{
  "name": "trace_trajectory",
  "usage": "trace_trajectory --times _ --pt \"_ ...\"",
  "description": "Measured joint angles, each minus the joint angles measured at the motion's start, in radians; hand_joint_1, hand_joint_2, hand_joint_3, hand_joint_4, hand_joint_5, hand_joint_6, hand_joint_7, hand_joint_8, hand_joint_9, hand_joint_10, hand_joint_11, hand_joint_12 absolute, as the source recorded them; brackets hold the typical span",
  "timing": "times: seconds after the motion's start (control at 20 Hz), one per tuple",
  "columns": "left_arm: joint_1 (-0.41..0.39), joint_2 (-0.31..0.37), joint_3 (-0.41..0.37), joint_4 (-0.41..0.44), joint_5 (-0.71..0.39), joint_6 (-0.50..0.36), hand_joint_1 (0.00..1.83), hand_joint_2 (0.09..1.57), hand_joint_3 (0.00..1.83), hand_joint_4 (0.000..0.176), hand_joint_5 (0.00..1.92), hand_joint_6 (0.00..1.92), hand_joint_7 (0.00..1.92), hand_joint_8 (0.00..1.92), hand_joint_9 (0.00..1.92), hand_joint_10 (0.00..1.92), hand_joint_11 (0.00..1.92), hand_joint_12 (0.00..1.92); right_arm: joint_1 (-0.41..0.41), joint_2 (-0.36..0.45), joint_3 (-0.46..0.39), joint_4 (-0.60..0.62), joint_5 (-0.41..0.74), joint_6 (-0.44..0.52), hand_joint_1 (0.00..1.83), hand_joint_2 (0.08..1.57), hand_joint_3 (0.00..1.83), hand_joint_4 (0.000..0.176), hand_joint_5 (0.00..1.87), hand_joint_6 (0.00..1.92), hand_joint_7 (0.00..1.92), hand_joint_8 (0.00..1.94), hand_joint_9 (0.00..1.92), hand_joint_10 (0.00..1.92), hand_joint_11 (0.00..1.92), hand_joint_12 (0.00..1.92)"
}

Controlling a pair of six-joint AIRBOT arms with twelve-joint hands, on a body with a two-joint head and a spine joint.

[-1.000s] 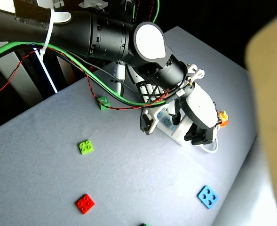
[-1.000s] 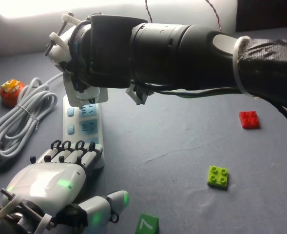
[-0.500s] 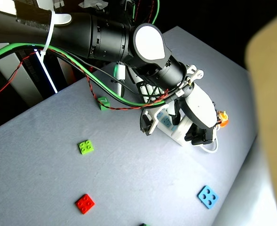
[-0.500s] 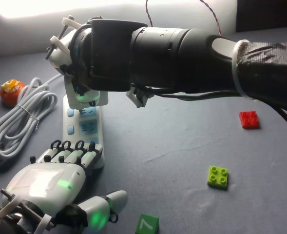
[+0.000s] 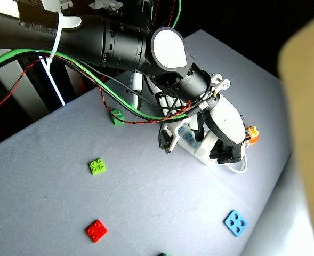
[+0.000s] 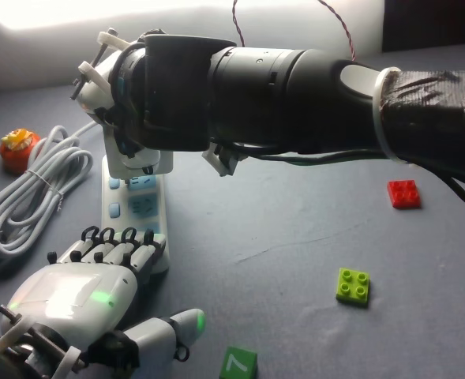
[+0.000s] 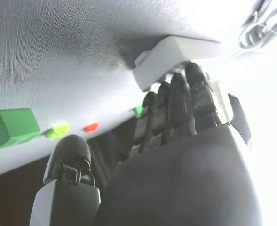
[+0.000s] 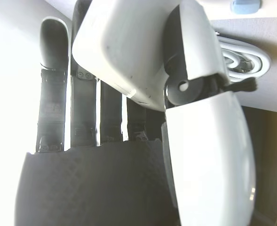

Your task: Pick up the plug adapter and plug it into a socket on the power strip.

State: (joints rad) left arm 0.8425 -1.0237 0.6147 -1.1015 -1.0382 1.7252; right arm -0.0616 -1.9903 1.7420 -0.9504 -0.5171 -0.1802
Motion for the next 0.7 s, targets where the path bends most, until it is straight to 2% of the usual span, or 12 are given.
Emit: trace_trajectory --times 0.3,0.5,0.7 --pt "0.000 0.001 0.000 0.000 0.001 0.000 0.00 1.27 0.00 0.000 0.05 0.00 0.09 0.00 0.11 0.00 0.00 0.54 0.003 0.007 0.000 0.005 -0.003 -0.011 1.23 1.18 0.00 0.000 0.74 1.17 0.98 1.18 0.93 0.75 0.54 1.39" --pt "0.000 0.004 0.000 0.000 0.003 -0.003 0.00 1.27 0.00 0.000 0.03 0.00 0.08 0.00 0.09 0.00 0.00 0.50 0.004 0.006 0.000 0.004 -0.008 -0.033 1.24 1.17 0.00 0.000 0.75 1.17 1.01 1.11 0.96 0.73 0.56 1.37" --pt "0.001 0.004 -0.001 0.001 0.003 -0.004 0.00 1.27 0.00 0.000 0.03 0.00 0.08 0.00 0.10 0.00 0.00 0.55 0.004 0.006 0.000 0.005 -0.012 -0.048 1.24 1.16 0.00 0.000 0.77 1.14 1.01 1.12 0.97 0.72 0.57 1.38"
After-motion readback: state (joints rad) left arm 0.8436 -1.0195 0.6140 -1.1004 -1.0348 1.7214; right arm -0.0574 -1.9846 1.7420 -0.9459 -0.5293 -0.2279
